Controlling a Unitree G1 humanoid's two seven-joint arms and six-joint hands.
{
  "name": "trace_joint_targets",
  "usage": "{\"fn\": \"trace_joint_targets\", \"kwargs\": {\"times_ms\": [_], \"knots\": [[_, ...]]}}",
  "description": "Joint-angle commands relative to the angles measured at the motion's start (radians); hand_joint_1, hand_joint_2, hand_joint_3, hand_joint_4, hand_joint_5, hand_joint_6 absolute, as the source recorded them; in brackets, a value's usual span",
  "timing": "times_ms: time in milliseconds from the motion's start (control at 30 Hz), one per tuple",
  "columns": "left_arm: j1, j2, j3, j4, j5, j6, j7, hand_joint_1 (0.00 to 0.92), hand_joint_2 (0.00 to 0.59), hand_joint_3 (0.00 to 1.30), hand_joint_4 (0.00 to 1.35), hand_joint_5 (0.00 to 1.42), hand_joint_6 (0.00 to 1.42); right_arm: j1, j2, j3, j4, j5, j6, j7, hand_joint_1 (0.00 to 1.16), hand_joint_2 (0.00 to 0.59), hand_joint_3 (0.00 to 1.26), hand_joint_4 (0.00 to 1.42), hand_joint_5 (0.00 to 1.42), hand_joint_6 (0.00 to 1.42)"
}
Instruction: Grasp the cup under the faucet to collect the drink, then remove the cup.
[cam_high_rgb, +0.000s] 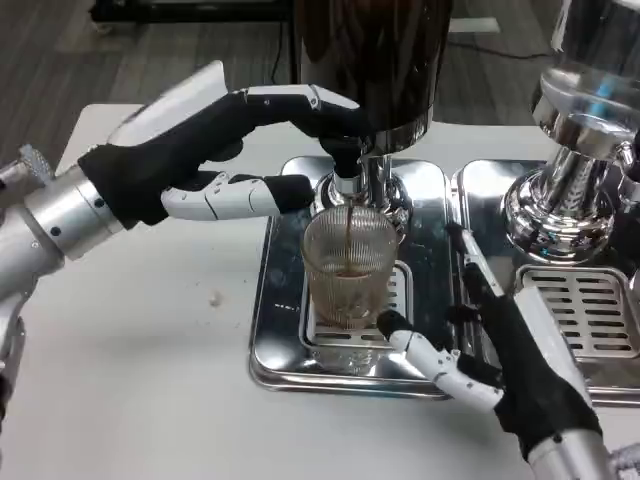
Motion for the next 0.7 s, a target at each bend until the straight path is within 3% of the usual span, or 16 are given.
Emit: {"fn": "trace_joint_targets", "kwargs": {"times_ms": [33, 700], "knots": [[0.018, 0.003, -0.020, -0.005, 0.009, -0.003, -0.018, 0.000, 0.078, 0.36, 0.37, 0.39, 0.35, -0.049, 0.009, 0.006, 0.048, 0.010, 0.026, 0.013, 0.46, 0.200, 0.00, 0.00, 0.00, 0.29], [0.020, 0.006, -0.021, -0.011, 0.012, 0.005, -0.016, 0.000, 0.099, 0.37, 0.37, 0.40, 0.35, -0.231, 0.036, 0.027, 0.254, 0.036, 0.022, 0.005, 0.48, 0.188, 0.00, 0.00, 0.00, 0.24]]}}
